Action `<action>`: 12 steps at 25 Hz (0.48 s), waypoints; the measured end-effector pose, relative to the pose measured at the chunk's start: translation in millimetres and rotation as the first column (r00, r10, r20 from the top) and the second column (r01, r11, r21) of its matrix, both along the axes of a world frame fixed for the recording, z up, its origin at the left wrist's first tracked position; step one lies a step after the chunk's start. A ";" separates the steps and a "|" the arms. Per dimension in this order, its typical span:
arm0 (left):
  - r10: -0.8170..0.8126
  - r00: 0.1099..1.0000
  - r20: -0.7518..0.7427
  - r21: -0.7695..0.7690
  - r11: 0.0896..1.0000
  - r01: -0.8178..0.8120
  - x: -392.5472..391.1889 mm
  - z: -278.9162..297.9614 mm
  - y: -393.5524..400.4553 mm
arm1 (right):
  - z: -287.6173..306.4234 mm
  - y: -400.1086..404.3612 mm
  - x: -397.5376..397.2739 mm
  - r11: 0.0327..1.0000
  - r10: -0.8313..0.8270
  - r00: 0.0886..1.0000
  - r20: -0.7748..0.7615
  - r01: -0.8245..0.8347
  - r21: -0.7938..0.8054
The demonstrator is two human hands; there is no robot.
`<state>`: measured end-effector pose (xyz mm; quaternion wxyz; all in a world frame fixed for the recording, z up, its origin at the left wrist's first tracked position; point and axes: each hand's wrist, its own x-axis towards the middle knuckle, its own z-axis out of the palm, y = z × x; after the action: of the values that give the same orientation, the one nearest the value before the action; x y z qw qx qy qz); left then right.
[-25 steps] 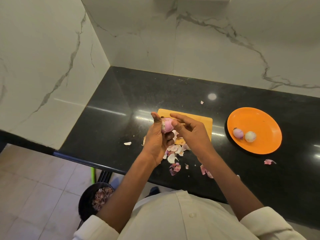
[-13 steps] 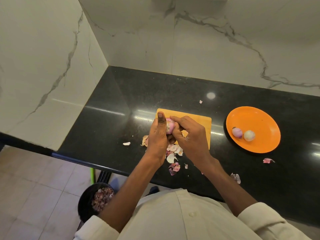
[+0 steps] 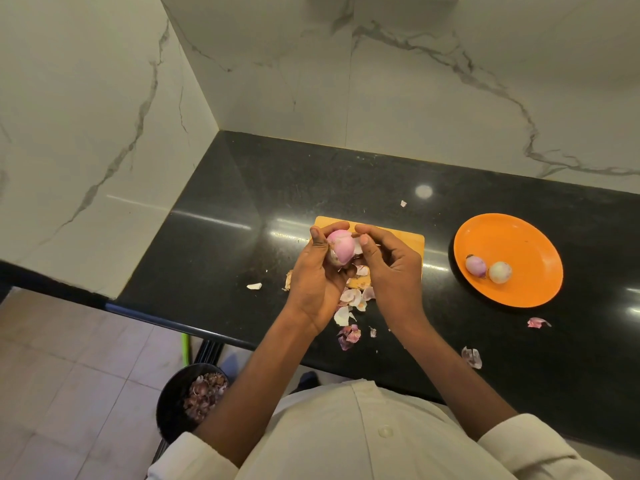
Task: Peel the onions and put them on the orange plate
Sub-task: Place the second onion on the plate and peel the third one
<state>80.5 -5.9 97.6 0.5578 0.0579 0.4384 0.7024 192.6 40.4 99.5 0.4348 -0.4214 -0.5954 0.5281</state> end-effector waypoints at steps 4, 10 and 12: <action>-0.013 0.993 0.119 -0.025 1.000 0.016 -6.7 -3.4 0.2 | -2.9 0.6 0.3 0.966 0.044 0.991 -0.125 -0.074 -0.247; 0.049 0.936 0.349 -0.112 0.994 -0.010 -13.4 -23.1 -1.1 | -16.0 7.6 2.7 0.554 -0.256 0.868 -0.425 -0.229 -0.801; 0.057 0.967 0.250 -0.154 0.988 -0.018 -17.0 -25.1 -1.3 | -26.5 8.7 5.3 0.643 -0.180 0.942 -0.282 -0.104 -0.758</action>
<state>63.5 -7.2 72.5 0.5986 -0.0827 0.4162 0.6794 197.9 49.2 73.0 0.3212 -0.4823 -0.2254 0.7832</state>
